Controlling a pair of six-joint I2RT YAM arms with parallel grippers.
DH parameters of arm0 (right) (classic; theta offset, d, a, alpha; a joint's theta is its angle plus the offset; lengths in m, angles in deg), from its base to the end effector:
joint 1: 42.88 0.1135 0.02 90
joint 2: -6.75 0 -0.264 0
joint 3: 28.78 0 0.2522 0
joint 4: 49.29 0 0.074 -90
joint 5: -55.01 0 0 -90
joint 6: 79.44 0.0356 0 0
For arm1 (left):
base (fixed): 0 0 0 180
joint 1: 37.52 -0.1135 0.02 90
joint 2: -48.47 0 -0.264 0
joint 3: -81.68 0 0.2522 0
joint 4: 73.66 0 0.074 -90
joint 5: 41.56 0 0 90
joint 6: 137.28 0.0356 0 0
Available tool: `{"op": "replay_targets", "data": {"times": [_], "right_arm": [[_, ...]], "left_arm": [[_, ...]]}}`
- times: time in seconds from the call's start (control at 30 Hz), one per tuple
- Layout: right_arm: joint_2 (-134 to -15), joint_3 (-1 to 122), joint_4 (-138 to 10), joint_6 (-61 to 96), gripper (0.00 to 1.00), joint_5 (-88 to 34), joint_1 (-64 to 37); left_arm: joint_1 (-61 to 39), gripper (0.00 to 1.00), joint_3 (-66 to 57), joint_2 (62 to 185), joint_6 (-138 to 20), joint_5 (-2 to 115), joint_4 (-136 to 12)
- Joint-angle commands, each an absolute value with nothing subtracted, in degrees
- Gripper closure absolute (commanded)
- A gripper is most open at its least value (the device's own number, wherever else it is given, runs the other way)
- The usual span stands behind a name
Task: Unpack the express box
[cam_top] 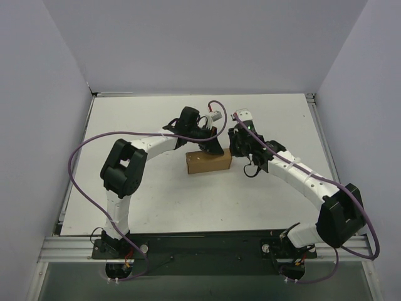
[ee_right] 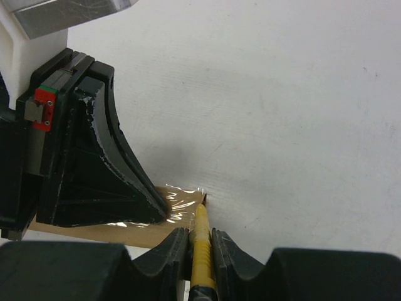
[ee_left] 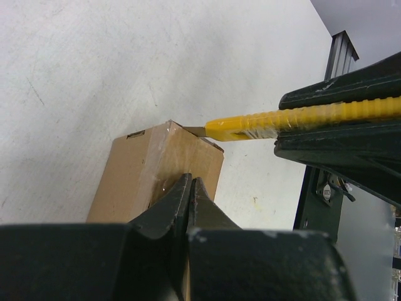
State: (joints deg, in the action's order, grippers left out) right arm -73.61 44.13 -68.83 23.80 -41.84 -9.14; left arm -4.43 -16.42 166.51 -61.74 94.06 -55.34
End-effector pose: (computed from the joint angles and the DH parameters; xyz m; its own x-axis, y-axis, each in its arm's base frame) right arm 0.2712 0.1760 0.2914 -0.4734 -0.0428 -0.8798 -0.3643 0.9189 0.1514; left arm 0.3705 -0.2718 0.1993 -0.7151 0.2575 -0.6498 0.6955 0.3551 -0.6246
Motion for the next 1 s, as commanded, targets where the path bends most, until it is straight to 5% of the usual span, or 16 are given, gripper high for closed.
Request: {"op": "replay_targets", "data": {"times": [0.0, 0.6, 0.97], "right_arm": [[-74.8, 45.5, -76.1, 25.9, 1.0, -37.2, -6.9], [-80.0, 47.4, -67.0, 19.8, 1.0, -32.9, -8.8], [-85.6, 54.1, -67.0, 17.5, 1.0, -28.9, -9.4]], "left_arm": [[-4.7, 1.0, -15.1, 169.1, -59.3, 82.7, -52.5], [-6.0, 1.0, -14.6, 163.2, -60.5, 86.1, -54.3], [-11.0, 1.0, -4.8, 156.3, -64.5, 107.8, -65.2]]}}
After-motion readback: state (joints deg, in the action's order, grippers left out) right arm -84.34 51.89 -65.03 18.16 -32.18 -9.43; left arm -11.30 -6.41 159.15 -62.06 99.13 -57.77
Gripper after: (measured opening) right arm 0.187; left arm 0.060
